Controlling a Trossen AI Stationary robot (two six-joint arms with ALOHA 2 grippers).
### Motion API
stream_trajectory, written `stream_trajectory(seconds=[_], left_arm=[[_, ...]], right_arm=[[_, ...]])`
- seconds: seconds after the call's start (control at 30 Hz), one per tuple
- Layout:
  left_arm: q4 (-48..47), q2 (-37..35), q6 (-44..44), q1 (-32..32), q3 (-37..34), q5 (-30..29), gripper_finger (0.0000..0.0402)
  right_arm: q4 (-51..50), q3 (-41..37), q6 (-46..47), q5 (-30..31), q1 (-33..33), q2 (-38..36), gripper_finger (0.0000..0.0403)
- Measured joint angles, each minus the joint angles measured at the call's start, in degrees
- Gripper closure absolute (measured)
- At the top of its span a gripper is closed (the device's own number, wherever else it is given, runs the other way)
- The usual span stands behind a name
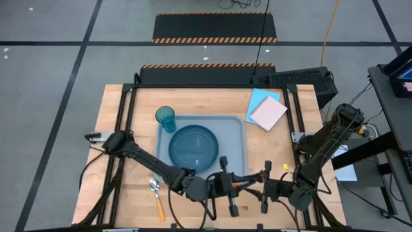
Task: Pick and place plate/cup/fork/spoon on tray
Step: Put the orange fork to the right of the blue plate on the gray serving tray
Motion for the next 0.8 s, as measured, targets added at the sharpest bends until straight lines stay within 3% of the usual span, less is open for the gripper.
stream_trajectory(seconds=[0.13,0.27,0.63,0.8], left_arm=[[0.56,0.64,0.34,0.97,0.0,5.5,0.0382],[2.04,2.14,0.2,1.83,-0.02,10.22,0.0382],[7.51,5.88,1.68,2.68,-0.07,14.11,0.0382],[7.59,5.86,2.24,2.74,-0.07,15.06,0.0382]], right_arm=[[1.34,0.0,-1.42,-6.34,-0.34,0.0,0.0218],[3.18,0.0,-3.55,-6.69,-0.34,0.02,0.0218],[4.29,0.0,-4.07,-6.64,-0.34,0.02,0.0219],[4.73,0.0,-4.11,-6.8,-0.34,0.02,0.0254]])
